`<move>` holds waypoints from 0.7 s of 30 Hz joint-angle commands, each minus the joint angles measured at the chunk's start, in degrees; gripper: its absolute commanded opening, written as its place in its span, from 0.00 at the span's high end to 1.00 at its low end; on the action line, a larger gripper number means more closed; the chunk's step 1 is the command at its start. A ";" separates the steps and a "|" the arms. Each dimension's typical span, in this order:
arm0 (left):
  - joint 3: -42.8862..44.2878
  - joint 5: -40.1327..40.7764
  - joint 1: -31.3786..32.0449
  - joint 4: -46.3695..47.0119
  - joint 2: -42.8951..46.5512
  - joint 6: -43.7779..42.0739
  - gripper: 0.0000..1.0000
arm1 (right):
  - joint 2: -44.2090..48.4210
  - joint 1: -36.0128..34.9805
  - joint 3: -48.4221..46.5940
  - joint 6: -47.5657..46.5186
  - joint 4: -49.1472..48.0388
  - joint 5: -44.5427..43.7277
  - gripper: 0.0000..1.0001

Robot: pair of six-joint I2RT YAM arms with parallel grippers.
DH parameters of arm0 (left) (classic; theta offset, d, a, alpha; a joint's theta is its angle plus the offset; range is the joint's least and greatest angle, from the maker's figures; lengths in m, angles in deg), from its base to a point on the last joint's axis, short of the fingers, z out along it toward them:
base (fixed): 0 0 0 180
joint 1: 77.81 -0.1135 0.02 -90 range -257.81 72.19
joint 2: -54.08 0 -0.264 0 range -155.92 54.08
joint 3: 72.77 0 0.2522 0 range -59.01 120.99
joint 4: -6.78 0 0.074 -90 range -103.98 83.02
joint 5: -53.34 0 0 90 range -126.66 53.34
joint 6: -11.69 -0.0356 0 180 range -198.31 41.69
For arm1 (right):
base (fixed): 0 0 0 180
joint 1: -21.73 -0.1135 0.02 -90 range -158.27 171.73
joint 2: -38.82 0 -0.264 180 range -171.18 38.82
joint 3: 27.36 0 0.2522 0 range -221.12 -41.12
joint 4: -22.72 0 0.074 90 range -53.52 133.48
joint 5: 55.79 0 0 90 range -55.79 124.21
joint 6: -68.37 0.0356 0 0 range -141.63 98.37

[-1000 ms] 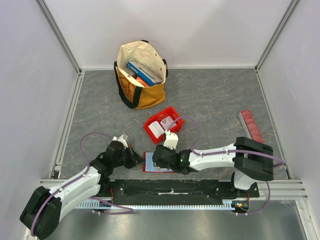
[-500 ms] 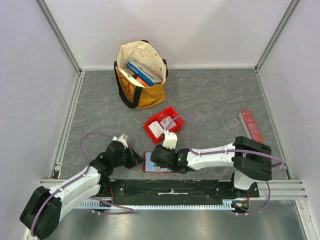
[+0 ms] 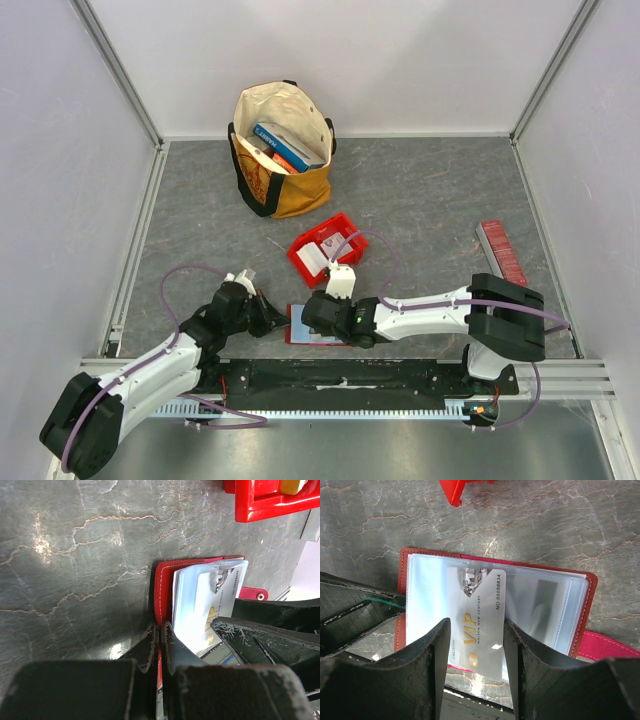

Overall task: Put the credit cards into the card holder
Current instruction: Insert the credit card into the card holder.

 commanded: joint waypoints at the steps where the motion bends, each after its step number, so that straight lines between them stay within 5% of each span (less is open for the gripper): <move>1: -2.06 0.77 -0.06 -0.57 0.11 0.76 0.98 | -0.75 -0.19 0.01 -1.06 7.64 -1.83 0.47; 21: -2.32 0.59 -0.06 -0.57 0.64 0.68 0.98 | -5.23 -2.21 -5.88 -5.80 3.69 2.65 0.48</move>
